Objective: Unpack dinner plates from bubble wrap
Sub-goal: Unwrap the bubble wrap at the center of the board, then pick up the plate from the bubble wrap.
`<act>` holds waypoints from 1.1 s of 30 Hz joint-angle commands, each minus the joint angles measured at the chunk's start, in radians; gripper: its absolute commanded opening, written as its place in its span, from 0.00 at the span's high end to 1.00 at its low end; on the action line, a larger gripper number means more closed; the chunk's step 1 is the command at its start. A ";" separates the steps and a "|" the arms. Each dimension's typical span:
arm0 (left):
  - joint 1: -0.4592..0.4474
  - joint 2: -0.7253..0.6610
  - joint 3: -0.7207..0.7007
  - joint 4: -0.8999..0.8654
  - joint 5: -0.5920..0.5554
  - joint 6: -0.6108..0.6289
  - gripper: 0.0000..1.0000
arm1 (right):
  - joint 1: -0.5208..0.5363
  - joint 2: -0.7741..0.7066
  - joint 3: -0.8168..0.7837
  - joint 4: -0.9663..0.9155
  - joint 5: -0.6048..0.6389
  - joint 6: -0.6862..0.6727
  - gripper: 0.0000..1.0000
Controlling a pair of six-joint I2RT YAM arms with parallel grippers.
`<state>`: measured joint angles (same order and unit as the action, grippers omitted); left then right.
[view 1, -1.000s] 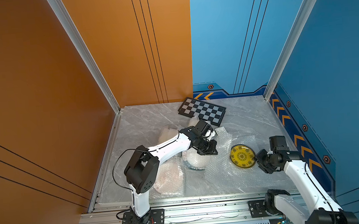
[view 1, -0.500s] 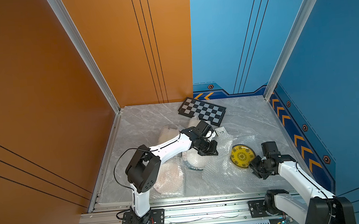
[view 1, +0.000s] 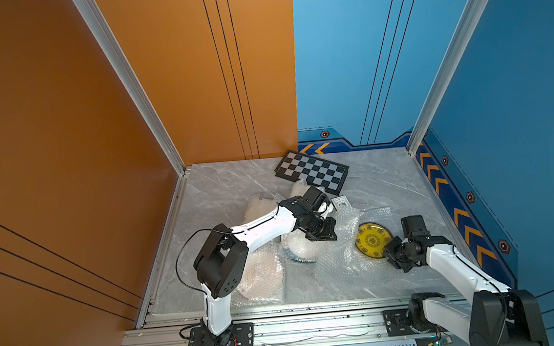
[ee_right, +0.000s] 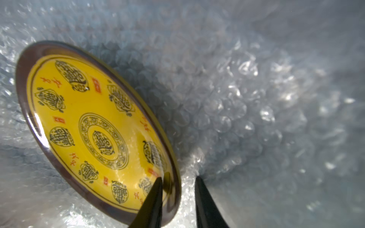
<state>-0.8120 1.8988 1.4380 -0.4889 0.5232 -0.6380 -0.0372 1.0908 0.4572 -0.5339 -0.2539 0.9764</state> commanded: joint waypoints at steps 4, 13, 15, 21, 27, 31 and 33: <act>0.005 0.031 0.013 -0.015 0.005 0.000 1.00 | 0.005 -0.037 0.027 0.000 0.063 0.017 0.90; 0.019 0.043 0.011 -0.017 0.008 0.004 1.00 | -0.019 -0.109 0.057 -0.088 0.079 0.008 1.00; 0.022 0.042 0.002 -0.016 0.007 0.006 1.00 | -0.026 -0.130 0.068 -0.107 0.083 0.006 1.00; 0.023 0.053 0.002 -0.016 0.004 0.000 1.00 | -0.073 -0.200 0.097 -0.175 0.094 -0.003 1.00; 0.002 0.126 0.080 -0.014 0.012 -0.013 1.00 | -0.167 -0.206 0.117 -0.229 0.099 -0.029 1.00; -0.024 0.221 0.165 -0.015 0.029 -0.030 1.00 | -0.239 -0.208 0.172 -0.264 0.107 -0.053 1.00; -0.035 0.260 0.204 -0.016 0.023 -0.045 1.00 | -0.266 -0.206 0.207 -0.281 0.108 -0.066 1.00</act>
<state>-0.8219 2.1170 1.5932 -0.4881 0.5274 -0.6609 -0.2729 0.8967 0.5995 -0.7654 -0.1761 0.9482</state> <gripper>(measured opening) 0.043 0.075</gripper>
